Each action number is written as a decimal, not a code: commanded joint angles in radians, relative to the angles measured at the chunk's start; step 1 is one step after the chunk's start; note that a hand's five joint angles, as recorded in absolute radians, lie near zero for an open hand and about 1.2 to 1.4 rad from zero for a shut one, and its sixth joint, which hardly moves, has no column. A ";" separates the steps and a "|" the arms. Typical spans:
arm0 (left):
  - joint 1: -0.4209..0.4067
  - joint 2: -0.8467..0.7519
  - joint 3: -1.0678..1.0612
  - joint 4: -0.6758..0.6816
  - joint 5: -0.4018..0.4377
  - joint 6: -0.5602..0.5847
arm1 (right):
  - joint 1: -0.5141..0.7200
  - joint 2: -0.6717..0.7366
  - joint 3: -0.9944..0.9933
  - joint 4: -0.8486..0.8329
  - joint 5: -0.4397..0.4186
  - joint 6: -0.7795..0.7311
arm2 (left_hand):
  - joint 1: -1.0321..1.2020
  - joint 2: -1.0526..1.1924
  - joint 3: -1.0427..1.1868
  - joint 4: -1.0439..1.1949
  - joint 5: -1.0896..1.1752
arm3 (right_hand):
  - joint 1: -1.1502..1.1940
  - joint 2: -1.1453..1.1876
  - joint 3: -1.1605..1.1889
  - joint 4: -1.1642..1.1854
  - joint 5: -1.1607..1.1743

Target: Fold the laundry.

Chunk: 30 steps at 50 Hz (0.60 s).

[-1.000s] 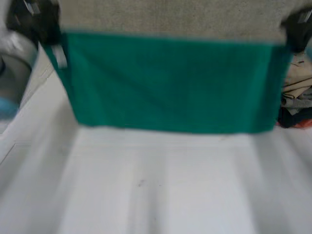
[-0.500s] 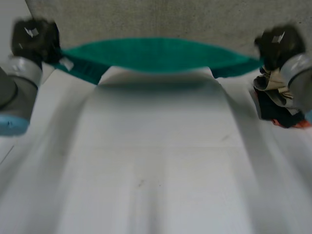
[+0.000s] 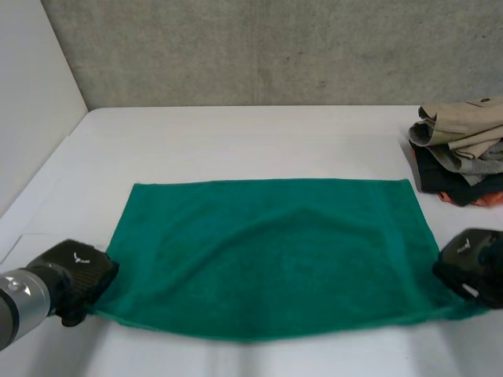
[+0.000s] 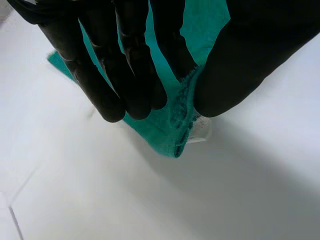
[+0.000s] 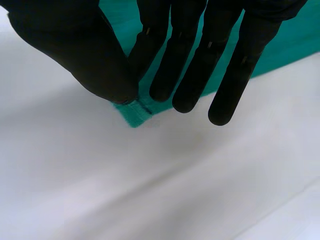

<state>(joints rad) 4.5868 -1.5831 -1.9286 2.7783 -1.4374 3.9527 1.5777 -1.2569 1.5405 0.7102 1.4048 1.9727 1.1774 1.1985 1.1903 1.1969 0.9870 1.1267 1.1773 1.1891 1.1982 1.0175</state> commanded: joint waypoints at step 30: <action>-0.218 -0.900 1.090 0.366 -0.249 -0.155 | 0.218 0.668 -0.655 -0.881 0.140 0.264 | -1.003 -1.024 -1.016 -1.022 -0.987 | -0.952 -1.003 -1.015 -1.024 -1.017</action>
